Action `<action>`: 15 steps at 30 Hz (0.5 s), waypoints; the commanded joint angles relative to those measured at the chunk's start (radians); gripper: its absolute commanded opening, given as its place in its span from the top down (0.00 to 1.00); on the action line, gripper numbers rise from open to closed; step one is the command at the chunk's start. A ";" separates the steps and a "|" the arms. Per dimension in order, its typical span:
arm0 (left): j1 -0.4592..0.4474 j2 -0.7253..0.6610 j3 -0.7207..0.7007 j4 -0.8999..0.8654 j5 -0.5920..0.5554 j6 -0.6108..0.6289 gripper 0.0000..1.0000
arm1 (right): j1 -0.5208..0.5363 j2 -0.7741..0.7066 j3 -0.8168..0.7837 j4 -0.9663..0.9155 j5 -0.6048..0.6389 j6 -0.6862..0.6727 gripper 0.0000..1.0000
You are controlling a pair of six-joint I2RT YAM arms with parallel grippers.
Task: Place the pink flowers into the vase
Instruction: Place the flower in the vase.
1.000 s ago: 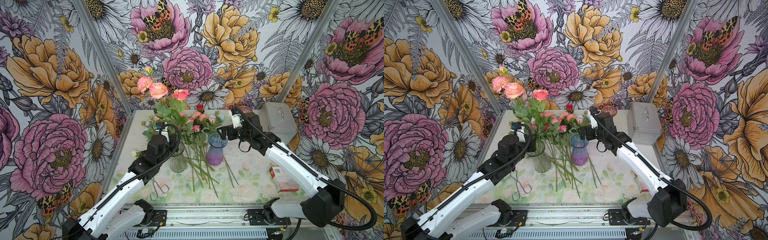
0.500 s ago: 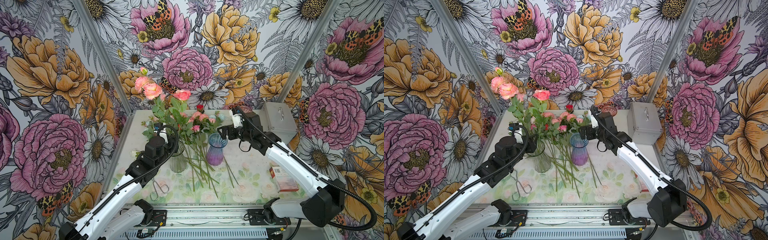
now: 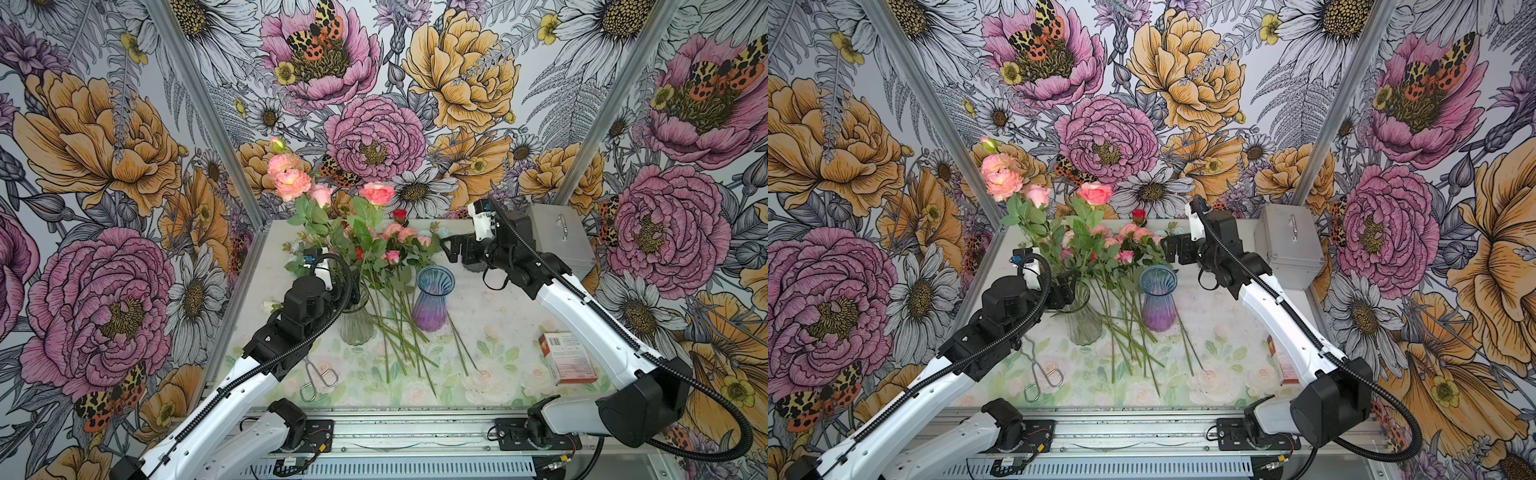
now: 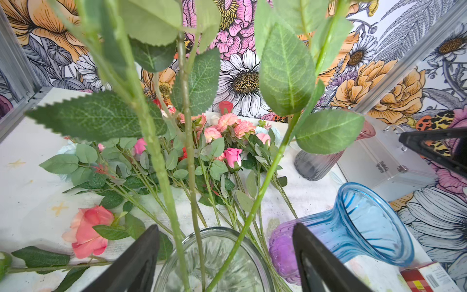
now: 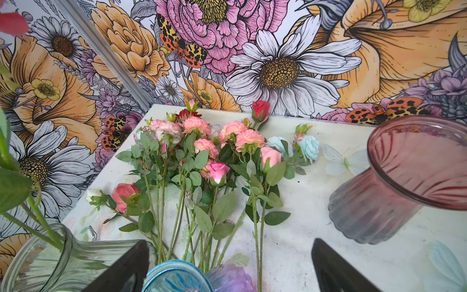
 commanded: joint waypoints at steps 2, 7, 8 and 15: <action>-0.015 -0.006 0.028 -0.013 0.002 0.023 0.16 | -0.032 0.041 0.036 0.006 -0.046 0.032 0.01; -0.023 -0.021 0.018 -0.021 0.002 0.026 0.14 | -0.061 0.085 0.062 0.006 -0.075 0.040 0.01; -0.025 -0.024 0.016 -0.023 0.000 0.027 0.14 | -0.063 0.094 0.067 0.006 -0.080 0.038 0.00; -0.036 -0.038 0.033 -0.045 0.001 0.059 0.11 | -0.080 0.159 0.095 0.006 -0.106 0.044 0.01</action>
